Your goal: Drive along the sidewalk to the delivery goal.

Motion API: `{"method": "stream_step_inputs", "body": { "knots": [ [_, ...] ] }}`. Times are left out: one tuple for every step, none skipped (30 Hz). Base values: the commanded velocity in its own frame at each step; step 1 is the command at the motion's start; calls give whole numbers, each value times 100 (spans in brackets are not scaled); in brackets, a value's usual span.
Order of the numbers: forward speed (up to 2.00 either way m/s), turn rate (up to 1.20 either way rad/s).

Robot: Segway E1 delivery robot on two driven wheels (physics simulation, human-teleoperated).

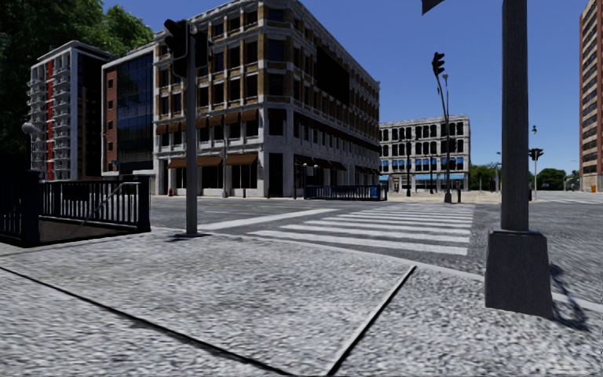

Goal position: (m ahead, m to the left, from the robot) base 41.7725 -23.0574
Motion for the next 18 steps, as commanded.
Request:
{"method": "stream_step_inputs", "body": {
  "knots": [
    [200, 0],
    [200, 0],
    [200, 0],
    [200, 0],
    [200, 0],
    [200, 0],
    [200, 0],
    [200, 0],
    [200, 0],
    [200, 0],
    [200, 0],
    [200, 0],
    [200, 0],
    [200, 0],
    [200, 0],
    [200, 0],
    [200, 0],
    [200, 0]
  ]
}}
